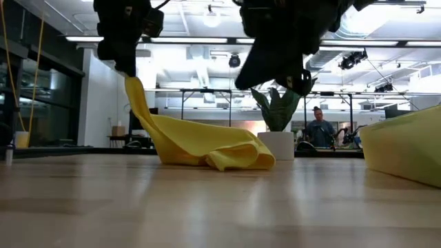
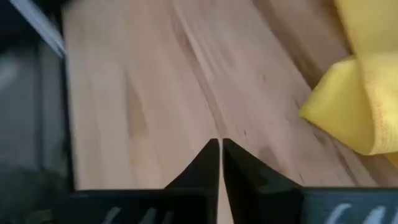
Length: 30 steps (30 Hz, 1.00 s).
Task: Fold microfiber towels
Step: Fold the yellow microfiber cloth
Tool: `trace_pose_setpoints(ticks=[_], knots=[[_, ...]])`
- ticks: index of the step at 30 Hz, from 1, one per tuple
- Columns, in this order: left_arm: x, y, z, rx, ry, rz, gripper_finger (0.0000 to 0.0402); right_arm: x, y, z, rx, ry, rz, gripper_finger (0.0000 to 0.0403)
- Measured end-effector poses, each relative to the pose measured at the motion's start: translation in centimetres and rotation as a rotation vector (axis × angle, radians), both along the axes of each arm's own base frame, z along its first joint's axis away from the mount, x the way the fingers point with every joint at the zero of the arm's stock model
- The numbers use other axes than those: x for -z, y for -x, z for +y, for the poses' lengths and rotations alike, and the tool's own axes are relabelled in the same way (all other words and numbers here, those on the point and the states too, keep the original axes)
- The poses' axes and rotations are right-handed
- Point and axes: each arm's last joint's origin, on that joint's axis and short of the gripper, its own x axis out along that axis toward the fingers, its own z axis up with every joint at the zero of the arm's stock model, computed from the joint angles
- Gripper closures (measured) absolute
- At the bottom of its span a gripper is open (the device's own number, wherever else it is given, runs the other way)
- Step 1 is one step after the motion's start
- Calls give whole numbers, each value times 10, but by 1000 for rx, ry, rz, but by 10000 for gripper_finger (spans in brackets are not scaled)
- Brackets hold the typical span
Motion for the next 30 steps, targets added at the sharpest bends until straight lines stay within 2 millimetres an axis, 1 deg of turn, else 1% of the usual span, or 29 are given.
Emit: trace_pose_setpoints(ticks=[3,5,7,11,14,17,21,23,26,30], knots=[[0,0,0,0,0,0,401,2,-10,10,-123,118,53,367],[0,0,0,-2,1,0,401,2,-17,14,-206,208,88,338],[0,0,0,-8,3,-1,401,6,-25,16,-243,281,144,303],[0,0,0,-18,6,-1,401,18,-30,14,-178,400,300,234],[0,0,0,-19,6,-1,401,28,-20,9,-54,381,413,201],[0,0,0,-18,6,0,401,39,0,7,52,345,453,191],[0,0,0,-10,4,-1,401,41,13,6,164,225,299,193],[0,0,0,-10,4,-1,401,44,14,2,232,176,238,197],[0,0,0,-10,4,-3,401,51,14,-6,329,116,210,203],[0,0,0,-10,3,-4,401,66,11,-11,401,72,175,209]])
